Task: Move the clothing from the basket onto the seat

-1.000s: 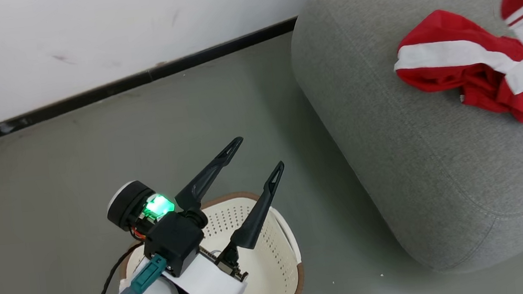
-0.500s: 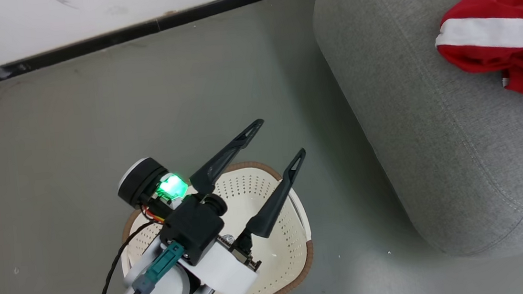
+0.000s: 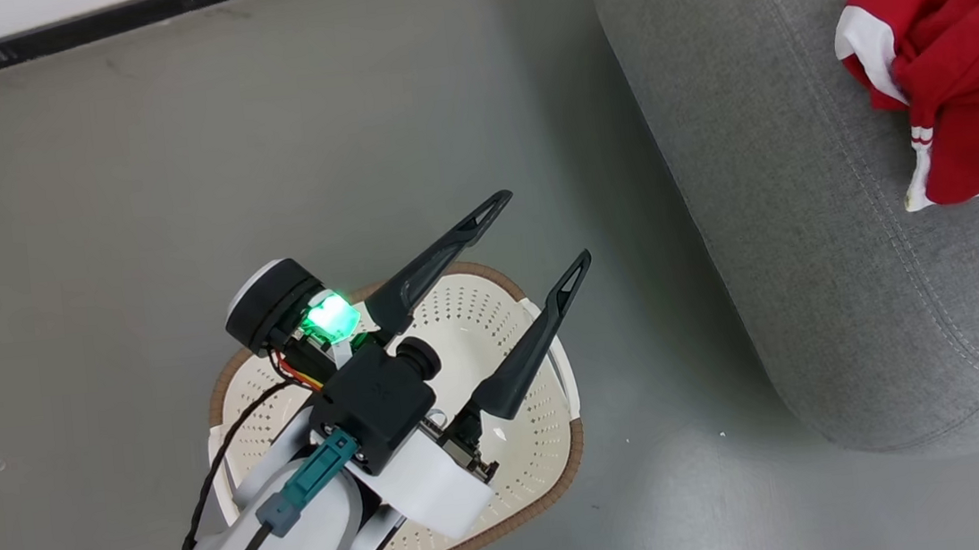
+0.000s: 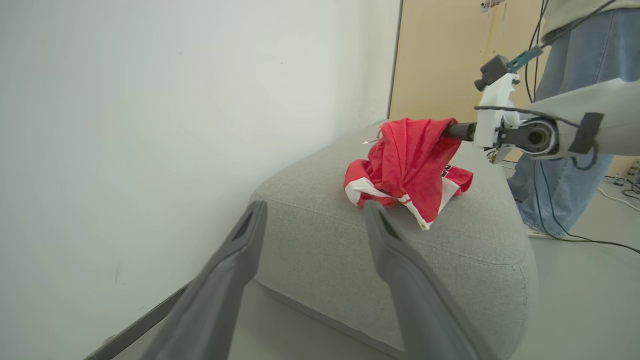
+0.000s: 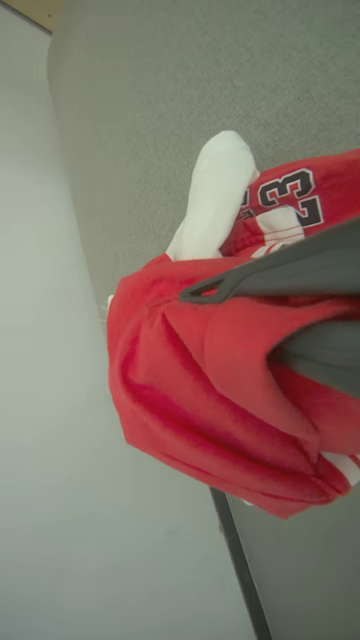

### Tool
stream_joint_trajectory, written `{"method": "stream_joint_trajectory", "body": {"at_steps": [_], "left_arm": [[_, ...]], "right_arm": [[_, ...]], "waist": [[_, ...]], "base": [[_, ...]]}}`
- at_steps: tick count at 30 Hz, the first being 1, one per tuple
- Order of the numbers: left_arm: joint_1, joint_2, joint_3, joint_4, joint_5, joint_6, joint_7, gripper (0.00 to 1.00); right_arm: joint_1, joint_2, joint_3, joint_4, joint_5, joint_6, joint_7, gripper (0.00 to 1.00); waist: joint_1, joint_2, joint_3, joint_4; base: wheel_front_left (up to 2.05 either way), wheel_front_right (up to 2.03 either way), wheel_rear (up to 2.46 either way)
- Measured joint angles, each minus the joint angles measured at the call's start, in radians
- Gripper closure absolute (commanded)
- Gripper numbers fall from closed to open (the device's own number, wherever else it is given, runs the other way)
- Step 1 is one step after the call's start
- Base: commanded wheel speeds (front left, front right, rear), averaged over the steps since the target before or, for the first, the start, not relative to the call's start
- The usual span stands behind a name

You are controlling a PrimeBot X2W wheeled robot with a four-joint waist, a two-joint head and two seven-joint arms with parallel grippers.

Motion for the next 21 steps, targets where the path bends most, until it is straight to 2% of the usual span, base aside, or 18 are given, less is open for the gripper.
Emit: {"method": "stream_joint_trajectory", "body": {"at_steps": [7, 8, 11, 12, 13, 14, 15, 21], "left_arm": [[-0.002, 0.009, 0.008, 0.024, 0.000, 0.000, -0.003, 0.00], [-0.002, 0.009, 0.008, 0.030, 0.000, 0.000, -0.006, 0.00], [-0.002, 0.008, 0.009, 0.040, 0.000, 0.000, -0.011, 0.00], [-0.002, 0.007, 0.009, 0.043, 0.000, 0.000, -0.011, 0.00], [-0.002, 0.007, 0.009, 0.045, 0.000, 0.000, -0.012, 0.00], [-0.002, 0.007, 0.009, 0.045, 0.000, 0.000, -0.012, 0.00], [-0.002, 0.005, 0.008, 0.051, 0.000, 0.000, -0.016, 0.00], [-0.002, -0.006, 0.005, 0.066, -0.002, -0.003, -0.021, 0.00]], "right_arm": [[0.037, 0.036, 0.012, 0.037, 0.001, 0.000, -0.011, 1.00], [0.037, 0.043, 0.012, 0.037, 0.001, 0.000, -0.017, 0.88], [0.036, 0.047, 0.011, 0.035, 0.003, 0.000, -0.027, 0.62], [0.036, 0.046, 0.012, 0.034, 0.006, 0.000, -0.030, 0.49], [0.037, 0.046, 0.016, 0.032, 0.010, 0.000, -0.031, 0.22], [0.037, 0.046, 0.016, 0.032, 0.010, 0.000, -0.031, 0.06], [0.037, 0.044, 0.030, 0.028, 0.010, 0.000, -0.031, 0.00], [0.058, 0.035, 0.059, 0.022, 0.010, 0.000, -0.031, 0.00]], "waist": [[0.0000, 0.0000, 0.023, -0.014], [0.0000, 0.0000, 0.023, -0.017], [0.0000, 0.0000, 0.021, -0.024], [0.0000, 0.0000, 0.019, -0.025], [0.0000, 0.0000, 0.017, -0.027], [0.0000, 0.0000, 0.017, -0.027], [0.0000, 0.0000, 0.013, -0.031], [0.0000, 0.0000, 0.000, -0.042]], "base": [[0.00, 0.00, 0.00], [0.00, 0.00, 0.00], [0.00, 0.00, 0.00], [0.00, 0.00, 0.00], [0.00, 0.00, 0.00], [0.00, 0.00, 0.00], [0.00, 0.00, 0.00], [0.00, 0.00, 0.00]]}}
